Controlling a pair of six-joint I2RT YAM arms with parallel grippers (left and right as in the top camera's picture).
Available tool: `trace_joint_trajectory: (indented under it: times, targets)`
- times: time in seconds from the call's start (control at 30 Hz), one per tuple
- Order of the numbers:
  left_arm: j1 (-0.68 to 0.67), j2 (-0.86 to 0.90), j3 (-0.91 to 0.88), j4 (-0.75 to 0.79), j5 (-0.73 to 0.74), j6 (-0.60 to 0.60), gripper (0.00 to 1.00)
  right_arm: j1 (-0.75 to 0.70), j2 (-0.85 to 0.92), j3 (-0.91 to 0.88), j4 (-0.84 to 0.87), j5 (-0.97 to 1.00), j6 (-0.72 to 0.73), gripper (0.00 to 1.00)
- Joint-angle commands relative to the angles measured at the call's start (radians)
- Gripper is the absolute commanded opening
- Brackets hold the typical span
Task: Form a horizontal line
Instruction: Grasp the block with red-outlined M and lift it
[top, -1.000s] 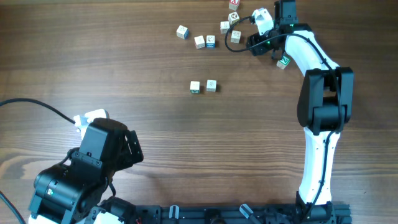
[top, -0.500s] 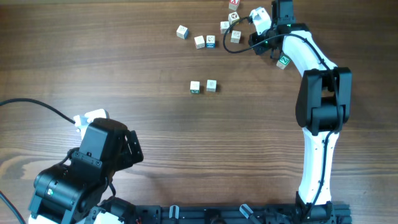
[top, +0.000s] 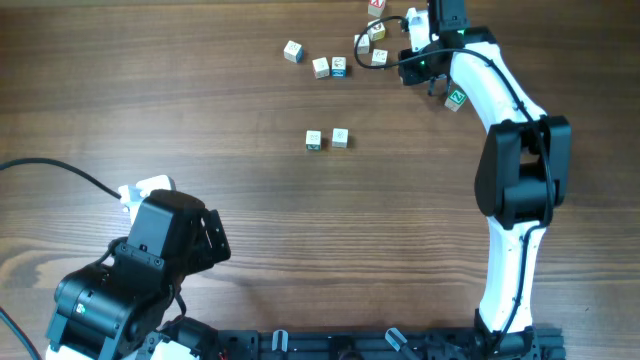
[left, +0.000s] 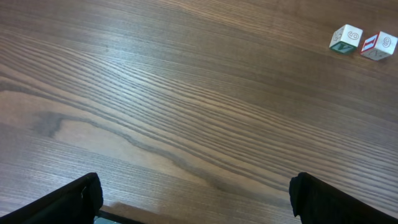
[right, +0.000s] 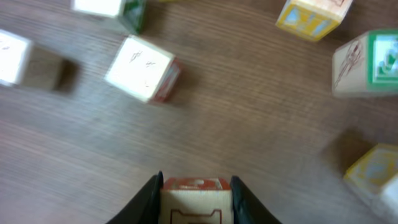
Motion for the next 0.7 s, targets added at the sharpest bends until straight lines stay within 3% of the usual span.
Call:
trace_joint_trajectory:
  times: [0.0,0.33,0.67]
  targets:
    - [0.008,-0.002,-0.004,0.002,-0.017,-0.01,1.0,0.039,-0.058,0.01,-0.074,0.008,0.129,0.13]
    - [0.008,-0.002,-0.005,0.001,-0.017,-0.01,1.0,0.132,-0.063,0.01,-0.212,0.115,0.265,0.13]
    - [0.008,-0.002,-0.005,0.001,-0.017,-0.011,1.0,0.136,-0.069,0.01,-0.257,0.127,0.391,0.1]
